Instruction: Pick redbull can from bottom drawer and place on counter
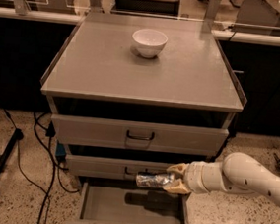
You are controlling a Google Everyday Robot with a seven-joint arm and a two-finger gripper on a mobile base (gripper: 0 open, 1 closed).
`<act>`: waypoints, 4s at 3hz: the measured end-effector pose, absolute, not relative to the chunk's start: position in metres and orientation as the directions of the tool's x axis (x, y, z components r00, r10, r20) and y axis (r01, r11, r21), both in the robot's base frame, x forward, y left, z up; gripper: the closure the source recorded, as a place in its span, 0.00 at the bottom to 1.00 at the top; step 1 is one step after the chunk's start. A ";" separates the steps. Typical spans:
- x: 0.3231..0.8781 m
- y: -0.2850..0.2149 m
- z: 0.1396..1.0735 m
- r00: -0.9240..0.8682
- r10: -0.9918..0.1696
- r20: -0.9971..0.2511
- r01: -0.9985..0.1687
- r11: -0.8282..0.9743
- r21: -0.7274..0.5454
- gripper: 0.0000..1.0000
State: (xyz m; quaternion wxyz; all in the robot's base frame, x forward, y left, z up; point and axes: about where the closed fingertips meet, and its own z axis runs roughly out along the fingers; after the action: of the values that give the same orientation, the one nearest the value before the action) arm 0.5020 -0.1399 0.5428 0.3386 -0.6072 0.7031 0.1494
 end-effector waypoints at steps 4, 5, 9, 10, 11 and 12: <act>0.483 -0.128 0.744 0.064 -0.759 -0.648 -0.932 0.186 -0.311 1.00; 0.484 -0.127 0.749 0.062 -0.758 -0.649 -0.931 0.189 -0.311 1.00; 0.597 -0.126 0.884 0.030 -0.724 -0.690 -0.904 0.274 -0.327 1.00; 0.633 -0.129 0.887 0.007 -0.675 -0.738 -0.905 0.309 -0.291 1.00; 0.660 -0.125 0.873 -0.020 -0.613 -0.790 -0.910 0.339 -0.240 1.00; 0.673 -0.120 0.859 -0.036 -0.573 -0.819 -0.913 0.352 -0.206 1.00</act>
Offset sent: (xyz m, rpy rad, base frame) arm -0.0021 -0.0016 0.0416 0.0275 -0.0060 0.0120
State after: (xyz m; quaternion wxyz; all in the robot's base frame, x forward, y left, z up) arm 0.6734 -0.1198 0.8588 0.4417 -0.5357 0.6935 0.1926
